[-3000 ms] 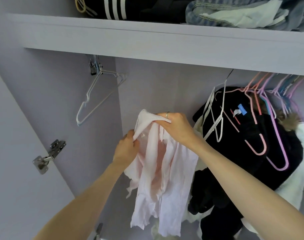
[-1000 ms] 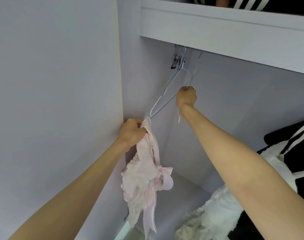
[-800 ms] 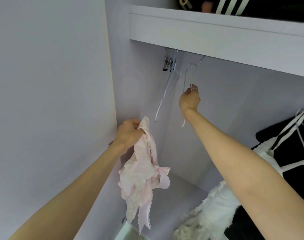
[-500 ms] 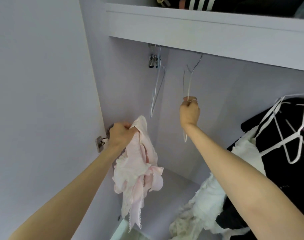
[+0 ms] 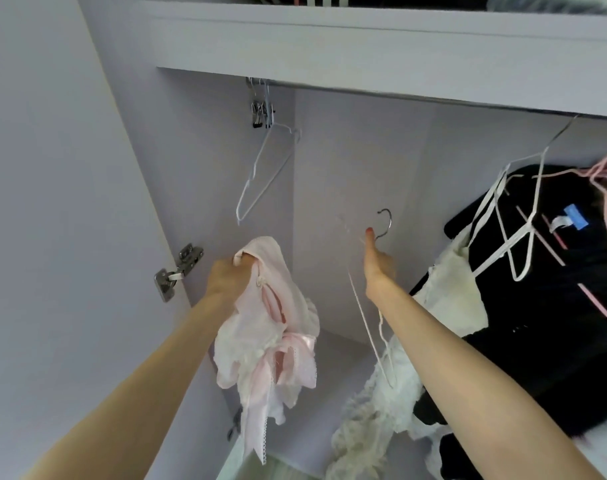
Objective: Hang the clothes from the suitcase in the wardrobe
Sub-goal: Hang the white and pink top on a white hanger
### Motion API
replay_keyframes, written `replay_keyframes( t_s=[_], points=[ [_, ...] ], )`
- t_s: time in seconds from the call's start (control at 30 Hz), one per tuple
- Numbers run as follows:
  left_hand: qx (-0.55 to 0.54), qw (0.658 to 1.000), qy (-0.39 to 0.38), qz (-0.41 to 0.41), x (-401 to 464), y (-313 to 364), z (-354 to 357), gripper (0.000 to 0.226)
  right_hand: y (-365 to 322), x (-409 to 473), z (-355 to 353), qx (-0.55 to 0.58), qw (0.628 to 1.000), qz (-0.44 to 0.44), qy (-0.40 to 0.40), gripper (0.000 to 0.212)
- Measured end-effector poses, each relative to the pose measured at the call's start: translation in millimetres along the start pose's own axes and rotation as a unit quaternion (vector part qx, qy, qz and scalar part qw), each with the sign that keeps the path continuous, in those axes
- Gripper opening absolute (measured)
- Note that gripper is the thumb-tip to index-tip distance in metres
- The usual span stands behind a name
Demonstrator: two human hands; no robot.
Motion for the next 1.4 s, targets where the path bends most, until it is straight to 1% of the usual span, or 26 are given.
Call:
replay_keyframes(
  t_s=[0.07, 0.13, 0.2, 0.27, 0.3, 0.37, 0.43, 0.53, 0.57, 0.6, 0.63, 0.67, 0.73, 0.8, 0.83, 0.9, 0.93, 1.0, 1.1, 1.17, 1.2, 1.27, 1.3, 1.33, 1.4],
  points=[
    [0.000, 1.000, 0.006, 0.006, 2, -2, 2, 0.043, 10, -3, -13, -0.038, 0.999, 0.015, 0.020, 0.062],
    [0.015, 1.000, 0.006, 0.023, 3, -3, 3, 0.044, 17, -3, -20, -0.092, 0.995, -0.011, 0.034, 0.062],
    [0.090, 0.994, 0.019, 0.057, -2, -2, 9, 0.037, 21, 0, -24, -0.115, 0.992, -0.050, 0.020, 0.056],
    [0.148, 0.984, 0.034, 0.094, -6, 1, 13, 0.020, 25, 2, -23, -0.073, 0.995, -0.064, -0.017, 0.051],
    [0.157, 0.981, 0.035, 0.107, -8, 3, 15, 0.017, 27, 1, -22, -0.061, 0.995, -0.063, -0.038, 0.050],
    [0.162, 0.978, 0.029, 0.128, -7, 6, 22, 0.016, 28, -10, -18, -0.088, 0.989, -0.075, -0.088, 0.043],
    [0.168, 0.975, 0.018, 0.143, -8, 13, 28, 0.020, 31, -24, -12, -0.116, 0.978, -0.096, -0.147, 0.035],
    [0.169, 0.970, 0.003, 0.175, -13, 27, 37, 0.035, 42, -38, 0, -0.103, 0.959, -0.110, -0.240, 0.030],
    [0.163, 0.969, -0.001, 0.187, -15, 32, 39, 0.036, 44, -41, 4, -0.117, 0.954, -0.111, -0.252, 0.033],
    [0.158, 0.968, -0.003, 0.197, -18, 37, 41, 0.036, 46, -42, 7, -0.139, 0.950, -0.117, -0.254, 0.040],
    [0.154, 0.967, -0.006, 0.205, -21, 41, 43, 0.035, 46, -42, 10, -0.157, 0.948, -0.125, -0.246, 0.042],
    [0.150, 0.966, -0.011, 0.210, -23, 45, 45, 0.034, 45, -42, 12, -0.165, 0.949, -0.141, -0.229, 0.039],
    [0.129, 0.971, -0.024, 0.201, -22, 46, 48, 0.032, 39, -43, 12, -0.142, 0.954, -0.181, -0.191, 0.020],
    [0.077, 0.982, -0.044, 0.164, -17, 38, 49, 0.026, 32, -41, 8, -0.132, 0.954, -0.221, -0.155, 0.005],
    [0.049, 0.987, -0.063, 0.139, -14, 31, 50, 0.022, 29, -38, 5, -0.140, 0.952, -0.229, -0.145, 0.003],
    [0.034, 0.987, -0.117, 0.102, -11, 19, 53, 0.021, 24, -33, -3, -0.153, 0.953, -0.228, -0.132, 0.010],
    [0.058, 0.983, -0.140, 0.102, -12, 15, 56, 0.024, 21, -30, -7, -0.155, 0.954, -0.225, -0.126, 0.012],
    [0.158, 0.966, -0.161, 0.127, -15, 11, 60, 0.029, 16, -23, -17, -0.169, 0.953, -0.230, -0.107, 0.022],
    [0.297, 0.923, -0.179, 0.166, -14, 6, 63, 0.019, 11, -18, -30, -0.185, 0.954, -0.217, -0.094, 0.030],
    [0.352, 0.905, -0.176, 0.163, -11, -1, 62, 0.022, 10, -17, -37, -0.191, 0.955, -0.209, -0.087, 0.030],
    [0.369, 0.902, -0.156, 0.163, -10, -4, 61, 0.022, 11, -18, -40, -0.196, 0.955, -0.207, -0.084, 0.028],
    [0.382, 0.905, -0.102, 0.157, -9, -9, 55, 0.019, 12, -18, -43, -0.199, 0.954, -0.208, -0.079, 0.021],
    [0.375, 0.911, -0.087, 0.146, -8, -11, 53, 0.018, 13, -19, -45, -0.199, 0.955, -0.207, -0.075, 0.019],
    [0.354, 0.923, -0.085, 0.127, -6, -13, 52, 0.017, 14, -19, -46, -0.195, 0.956, -0.206, -0.072, 0.019],
    [0.266, 0.955, -0.114, 0.063, -4, -16, 50, 0.016, 16, -19, -48, -0.198, 0.956, -0.204, -0.069, 0.019]
  ],
)
Point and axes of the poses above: each hand's wrist, its own x-axis towards the middle knuckle, its own z-axis out of the palm, y = z × x, the point moved 3 cm from there along x, towards the middle knuckle, and after that the axes turned 7 degrees about -y, right-handed, at the moved point
